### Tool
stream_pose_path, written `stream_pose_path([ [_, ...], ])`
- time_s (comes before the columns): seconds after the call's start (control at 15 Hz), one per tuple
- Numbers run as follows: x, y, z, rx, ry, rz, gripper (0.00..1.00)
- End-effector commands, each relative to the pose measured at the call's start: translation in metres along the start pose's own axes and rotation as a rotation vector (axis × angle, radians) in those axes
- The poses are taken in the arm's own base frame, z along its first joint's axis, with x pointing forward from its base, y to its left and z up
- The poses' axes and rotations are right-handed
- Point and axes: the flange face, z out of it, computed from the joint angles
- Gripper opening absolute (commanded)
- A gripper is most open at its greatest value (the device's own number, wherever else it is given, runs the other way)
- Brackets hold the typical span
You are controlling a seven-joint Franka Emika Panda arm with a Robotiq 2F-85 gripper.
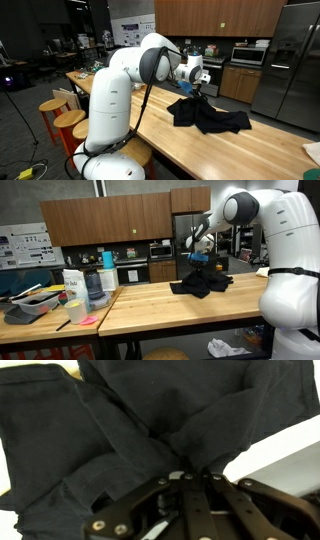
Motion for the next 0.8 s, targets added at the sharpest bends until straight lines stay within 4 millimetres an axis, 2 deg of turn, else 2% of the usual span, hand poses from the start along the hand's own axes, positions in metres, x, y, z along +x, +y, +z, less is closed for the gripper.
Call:
stream_pose_path([
  [0.0,0.007,0.025,-0.010,0.039,0.003,0.090,0.02],
  [0.4,0.013,0.065,0.003,0.079,0.005,0.220,0.02],
  [0.73,0.009,0.103,0.018,0.113,0.004,0.328,0.02],
])
